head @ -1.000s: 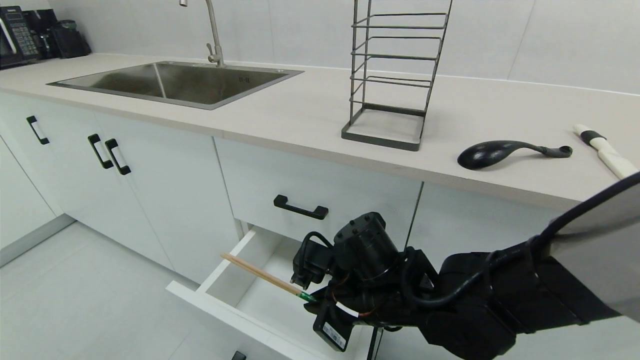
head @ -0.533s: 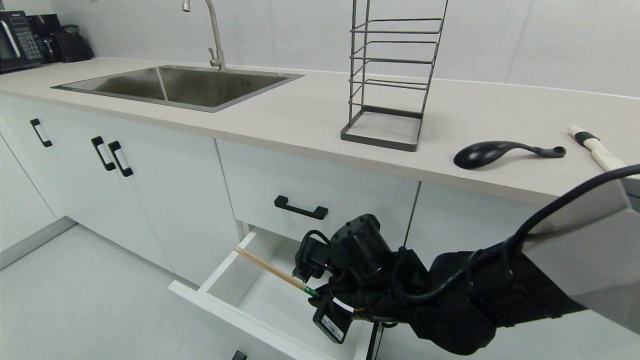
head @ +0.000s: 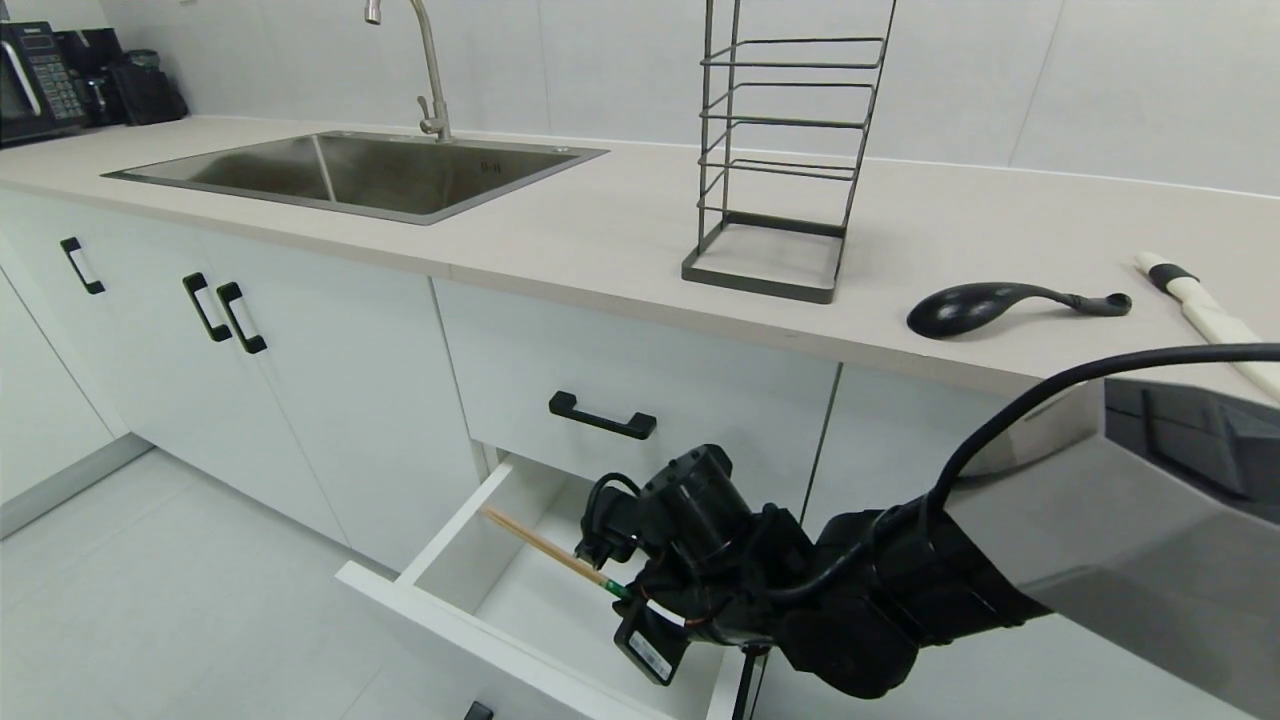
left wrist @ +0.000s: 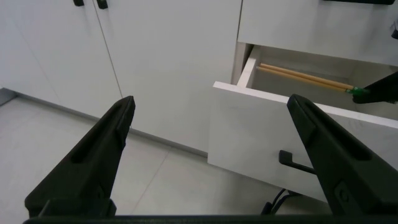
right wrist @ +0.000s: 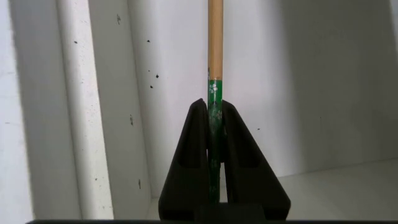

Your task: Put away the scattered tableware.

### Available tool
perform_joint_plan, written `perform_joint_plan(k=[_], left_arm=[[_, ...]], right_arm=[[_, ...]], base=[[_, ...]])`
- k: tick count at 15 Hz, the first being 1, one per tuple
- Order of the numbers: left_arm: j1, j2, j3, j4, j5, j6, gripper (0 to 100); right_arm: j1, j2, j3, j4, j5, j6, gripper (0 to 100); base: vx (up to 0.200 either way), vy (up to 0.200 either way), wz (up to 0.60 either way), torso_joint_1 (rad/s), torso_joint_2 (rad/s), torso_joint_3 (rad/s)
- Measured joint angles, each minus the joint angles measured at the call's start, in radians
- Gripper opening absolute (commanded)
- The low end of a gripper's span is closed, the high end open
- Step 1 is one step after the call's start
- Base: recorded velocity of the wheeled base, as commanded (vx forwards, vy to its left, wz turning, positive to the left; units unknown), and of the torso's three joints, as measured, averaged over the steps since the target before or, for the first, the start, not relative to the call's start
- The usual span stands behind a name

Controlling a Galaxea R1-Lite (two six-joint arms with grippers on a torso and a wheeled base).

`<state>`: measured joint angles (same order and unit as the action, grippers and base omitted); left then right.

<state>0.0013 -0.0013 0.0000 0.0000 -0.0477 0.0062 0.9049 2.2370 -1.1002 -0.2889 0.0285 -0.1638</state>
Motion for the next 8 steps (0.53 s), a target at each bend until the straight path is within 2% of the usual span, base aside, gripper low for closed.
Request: perform_joint_plan(k=[8], left_arm=[[0.000,0.000,0.000,0.000,0.000,0.000,100]], right_arm=[[-0.011,0.060,-0.040,0.001,-0.009,0.000,0]], base=[[0.000,0.000,0.00,0.000,0.00,0.000]])
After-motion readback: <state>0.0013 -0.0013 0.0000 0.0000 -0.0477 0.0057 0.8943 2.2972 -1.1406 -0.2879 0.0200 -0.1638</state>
